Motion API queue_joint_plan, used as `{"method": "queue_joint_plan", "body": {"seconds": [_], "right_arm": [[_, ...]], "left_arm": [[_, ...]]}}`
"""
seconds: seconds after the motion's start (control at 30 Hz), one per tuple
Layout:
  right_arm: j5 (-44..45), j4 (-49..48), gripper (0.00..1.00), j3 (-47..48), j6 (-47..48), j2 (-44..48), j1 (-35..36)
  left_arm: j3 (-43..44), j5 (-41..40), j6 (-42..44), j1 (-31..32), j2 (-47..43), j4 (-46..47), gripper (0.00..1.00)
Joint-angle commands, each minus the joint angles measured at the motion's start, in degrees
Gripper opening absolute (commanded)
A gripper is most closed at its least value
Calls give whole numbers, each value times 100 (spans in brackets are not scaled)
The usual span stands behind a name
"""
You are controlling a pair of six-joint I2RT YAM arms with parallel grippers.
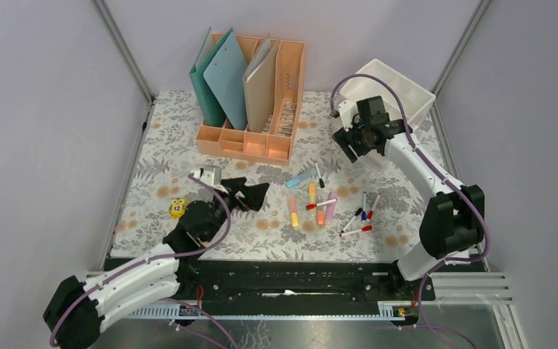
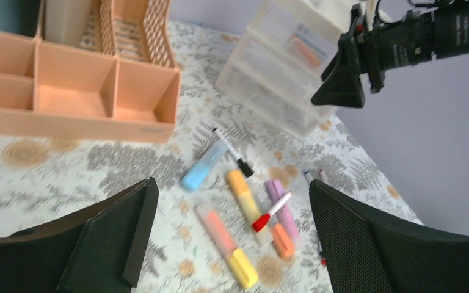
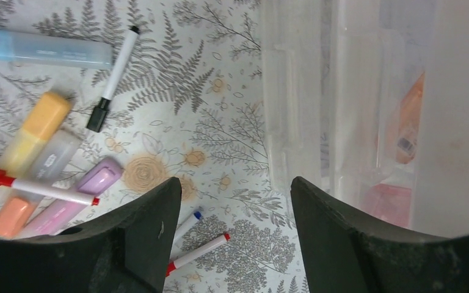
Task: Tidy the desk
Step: Open the drawer in the storage box.
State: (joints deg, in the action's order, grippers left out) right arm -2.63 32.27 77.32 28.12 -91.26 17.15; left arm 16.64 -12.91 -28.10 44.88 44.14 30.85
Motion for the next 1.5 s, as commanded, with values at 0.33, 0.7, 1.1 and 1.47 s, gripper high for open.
{"method": "queue_joint_plan", "body": {"seconds": [0.33, 0.7, 1.1, 1.47], "right_arm": [[1169, -580, 72, -213, 56, -270, 28], [828, -508, 69, -517, 72, -403, 32], [-1543, 456, 49, -110, -66, -310, 34], [-3077, 1186, 47, 282, 25, -456, 6]], "left_arm": [[-1033, -357, -394, -27, -1320, -746, 99], [-977, 25, -563, -31, -785, -440, 99], [-999, 171, -558, -28, -824, -387, 99], [-1001, 294, -551, -31, -791, -354, 99]]}}
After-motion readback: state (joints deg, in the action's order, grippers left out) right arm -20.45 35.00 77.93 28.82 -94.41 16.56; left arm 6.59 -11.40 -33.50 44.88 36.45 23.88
